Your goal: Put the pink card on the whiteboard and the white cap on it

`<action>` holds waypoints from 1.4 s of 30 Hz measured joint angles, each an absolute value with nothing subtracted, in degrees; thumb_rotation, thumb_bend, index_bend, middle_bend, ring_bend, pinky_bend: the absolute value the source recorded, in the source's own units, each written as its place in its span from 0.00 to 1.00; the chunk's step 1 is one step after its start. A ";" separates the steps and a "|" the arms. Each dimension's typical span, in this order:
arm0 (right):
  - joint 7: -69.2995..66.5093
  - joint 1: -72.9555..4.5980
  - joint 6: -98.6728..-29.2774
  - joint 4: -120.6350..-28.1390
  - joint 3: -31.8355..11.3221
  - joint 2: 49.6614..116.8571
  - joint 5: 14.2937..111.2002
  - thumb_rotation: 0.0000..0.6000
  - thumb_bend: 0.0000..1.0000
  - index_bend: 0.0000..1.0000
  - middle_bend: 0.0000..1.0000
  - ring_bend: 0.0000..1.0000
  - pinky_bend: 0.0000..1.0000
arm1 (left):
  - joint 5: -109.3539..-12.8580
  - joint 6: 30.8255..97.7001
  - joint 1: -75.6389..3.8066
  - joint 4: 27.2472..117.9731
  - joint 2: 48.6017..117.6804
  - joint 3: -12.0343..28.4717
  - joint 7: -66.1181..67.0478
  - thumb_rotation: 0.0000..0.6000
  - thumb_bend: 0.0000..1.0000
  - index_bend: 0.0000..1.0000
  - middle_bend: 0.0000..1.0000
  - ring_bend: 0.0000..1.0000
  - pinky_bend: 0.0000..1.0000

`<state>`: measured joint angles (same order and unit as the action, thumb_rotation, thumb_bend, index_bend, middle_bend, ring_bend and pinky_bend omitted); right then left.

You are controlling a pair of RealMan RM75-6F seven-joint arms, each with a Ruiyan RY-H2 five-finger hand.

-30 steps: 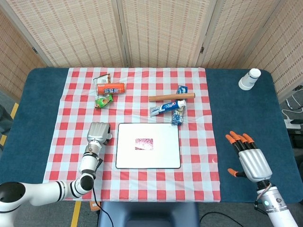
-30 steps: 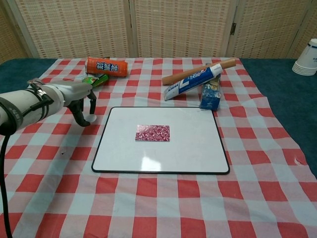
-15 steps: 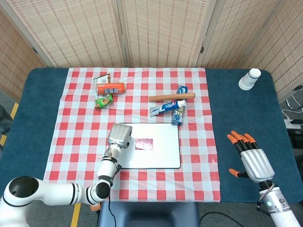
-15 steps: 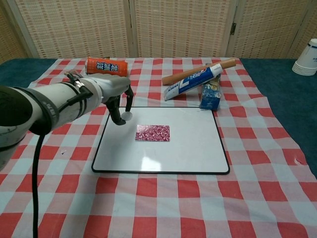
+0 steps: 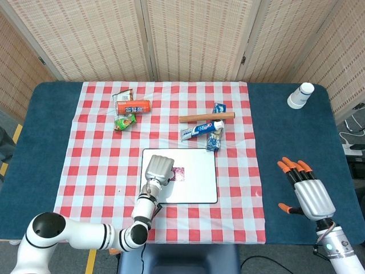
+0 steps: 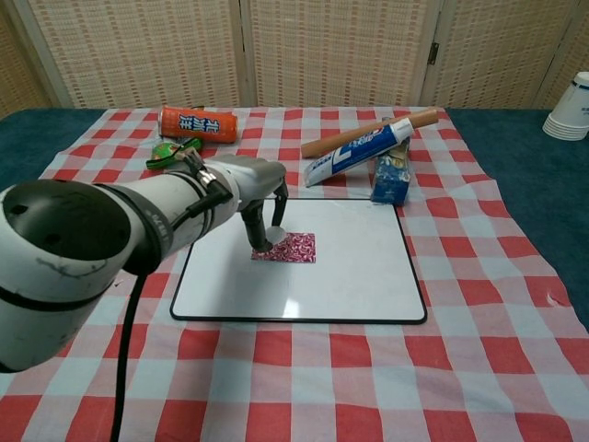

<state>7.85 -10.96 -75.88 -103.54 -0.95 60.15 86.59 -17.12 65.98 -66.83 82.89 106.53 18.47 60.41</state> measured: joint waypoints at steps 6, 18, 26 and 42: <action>6.85 -10.94 -75.87 -103.25 -0.93 59.88 86.74 0.94 0.00 0.00 0.00 0.00 0.09 | -16.20 65.65 -68.40 81.64 107.35 19.75 61.34 1.00 0.33 0.54 1.00 1.00 1.00; 6.26 -11.15 -75.25 -103.00 -0.91 59.75 86.69 0.94 0.00 0.00 0.00 0.00 0.09 | -14.65 63.77 -69.78 78.59 108.40 21.16 61.02 1.00 0.33 0.54 1.00 1.00 1.00; 5.85 -11.69 -74.16 -102.52 -1.17 59.59 85.99 0.94 0.00 0.00 0.00 0.00 0.09 | -13.35 61.86 -70.13 76.33 108.98 21.16 60.69 1.00 0.34 0.54 1.00 1.00 1.00; 5.87 -11.64 -74.31 -102.65 -1.29 59.67 85.67 0.94 0.00 0.00 0.00 0.00 0.09 | -13.72 60.19 -69.54 76.45 108.58 21.39 57.07 1.00 0.22 0.32 0.99 1.00 1.00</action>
